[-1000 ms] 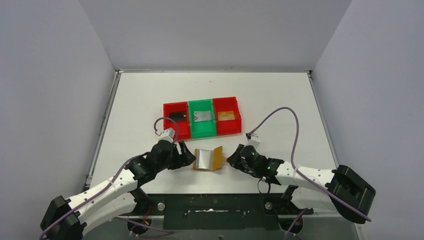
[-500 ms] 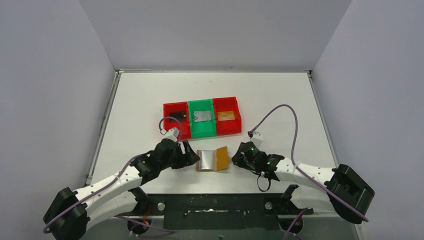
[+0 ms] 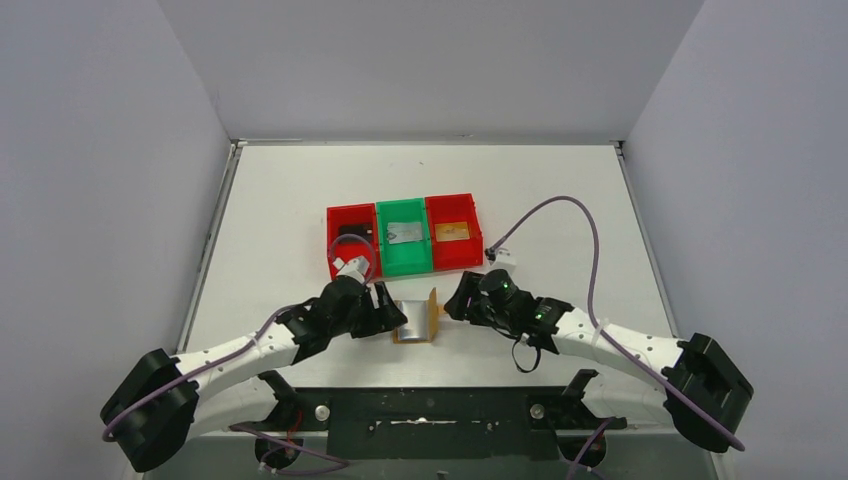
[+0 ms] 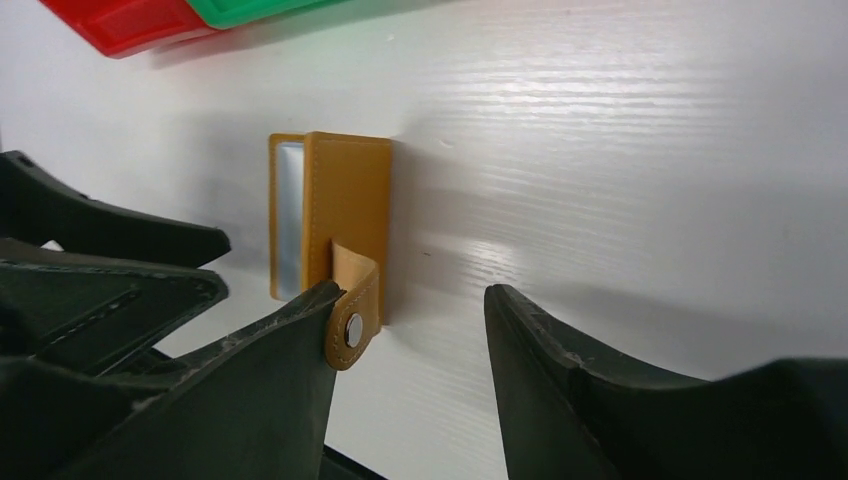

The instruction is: Take the credit cards out of the card holder

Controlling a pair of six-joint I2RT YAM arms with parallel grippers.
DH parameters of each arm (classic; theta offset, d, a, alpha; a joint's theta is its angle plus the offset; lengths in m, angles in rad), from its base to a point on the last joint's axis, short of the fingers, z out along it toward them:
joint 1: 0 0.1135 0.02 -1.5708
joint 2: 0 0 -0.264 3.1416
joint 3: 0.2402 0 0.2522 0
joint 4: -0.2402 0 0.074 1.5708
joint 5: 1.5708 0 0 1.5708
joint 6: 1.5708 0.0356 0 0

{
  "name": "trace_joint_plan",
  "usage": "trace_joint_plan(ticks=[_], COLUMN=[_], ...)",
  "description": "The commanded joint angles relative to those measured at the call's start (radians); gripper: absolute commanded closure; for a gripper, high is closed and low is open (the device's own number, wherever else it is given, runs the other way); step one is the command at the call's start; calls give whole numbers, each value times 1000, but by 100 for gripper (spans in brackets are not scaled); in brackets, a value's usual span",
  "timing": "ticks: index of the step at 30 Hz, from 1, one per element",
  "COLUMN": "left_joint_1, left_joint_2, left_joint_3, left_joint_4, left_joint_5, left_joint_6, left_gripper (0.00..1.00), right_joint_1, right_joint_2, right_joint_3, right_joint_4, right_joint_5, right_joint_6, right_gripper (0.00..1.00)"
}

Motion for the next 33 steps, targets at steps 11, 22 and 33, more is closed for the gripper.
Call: trace_joint_plan(ticks=[11, 22, 33], left_joint_1=[-7, -6, -7], left_joint_2=[59, 7, 9], left_joint_3=[44, 44, 88], left_joint_4=[94, 7, 59], left_joint_5=[3, -66, 16], left_joint_6=[6, -2, 50], left_gripper=[36, 37, 38], right_joint_1=[35, 95, -23], right_joint_2=[184, 322, 167], right_joint_3=[197, 314, -5], right_joint_4=[83, -134, 238], right_joint_5=[-94, 96, -134], right_joint_6=[-77, -77, 19], right_gripper=[35, 51, 78])
